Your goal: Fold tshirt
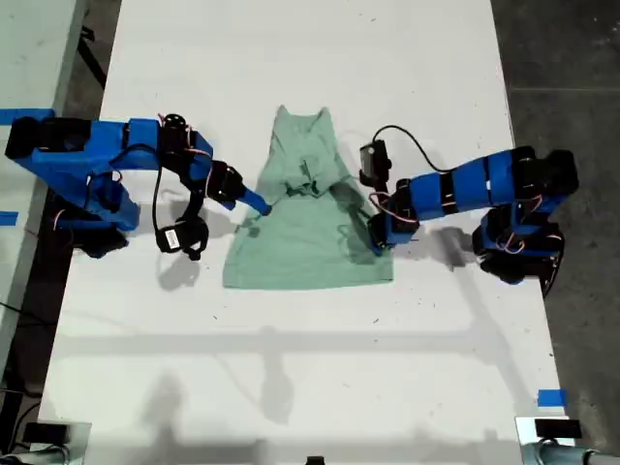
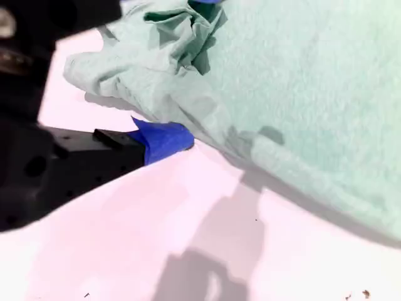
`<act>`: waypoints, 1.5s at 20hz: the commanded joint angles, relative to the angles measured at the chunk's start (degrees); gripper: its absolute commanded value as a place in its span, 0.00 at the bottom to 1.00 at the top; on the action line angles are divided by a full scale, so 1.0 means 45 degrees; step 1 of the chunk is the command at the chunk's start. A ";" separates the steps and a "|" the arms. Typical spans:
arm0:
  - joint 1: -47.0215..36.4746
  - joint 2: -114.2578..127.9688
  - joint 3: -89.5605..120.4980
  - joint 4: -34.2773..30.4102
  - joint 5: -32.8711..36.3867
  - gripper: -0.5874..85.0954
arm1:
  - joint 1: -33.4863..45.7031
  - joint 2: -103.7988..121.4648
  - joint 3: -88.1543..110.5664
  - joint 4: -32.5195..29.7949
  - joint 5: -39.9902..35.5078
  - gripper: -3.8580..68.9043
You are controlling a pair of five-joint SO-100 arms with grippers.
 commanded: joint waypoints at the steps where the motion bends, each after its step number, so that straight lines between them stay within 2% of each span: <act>1: 0.0020 0.0801 -0.0059 -0.0156 -0.0137 0.39 | 0.0039 0.0000 -0.0488 0.0645 -0.0098 0.03; 5: -0.0039 0.0801 -0.0039 -0.0156 -0.0137 0.39 | -0.0234 0.0020 -0.0586 0.1426 -0.0020 0.03; 6: -0.0039 0.0801 -0.0059 -0.0156 -0.0137 0.39 | -0.0312 0.0059 -0.0781 0.2070 -0.0020 0.03; 8: -0.0039 0.0820 -0.0059 -0.0117 -0.0117 0.39 | -0.0645 0.0293 -0.1816 0.4355 -0.0039 0.03; 11: -0.0020 0.0859 0.0000 -0.0117 -0.0137 0.39 | -0.1484 0.0527 -0.4199 0.5977 -0.0020 0.03; 18: -0.0039 0.0918 0.0020 -0.0078 -0.0137 0.39 | -0.2070 -0.4297 -1.0801 0.5957 0.0488 0.03; 19: -0.0039 0.0918 0.0020 -0.0078 -0.0137 0.39 | -0.2109 -0.5234 -1.1504 0.5762 0.0586 0.07; 20: -0.0059 0.0918 0.0020 -0.0078 -0.0137 0.39 | -0.2148 -0.6191 -1.2266 0.5742 0.0684 0.28; 21: -0.0059 0.0918 0.0039 -0.0098 -0.0137 0.39 | -0.2187 -0.6934 -1.2969 0.5957 0.0703 0.43; 23: -0.0059 0.0918 0.0059 -0.0078 -0.0137 0.39 | -0.2129 -0.7188 -1.3340 0.6602 0.0879 0.51; 24: -0.0059 0.0937 0.0039 -0.0039 -0.0137 0.39 | -0.2051 -0.7070 -1.3379 0.6836 0.0488 0.63; 27: -0.0059 0.1230 0.0000 0.0137 -0.0117 0.39 | -0.2031 -0.5801 -1.3750 0.8574 0.0137 0.60; 30: 0.0039 0.1758 -0.0039 0.0410 -0.0156 0.39 | -0.1797 -0.2480 -1.2402 0.8789 -0.0547 0.54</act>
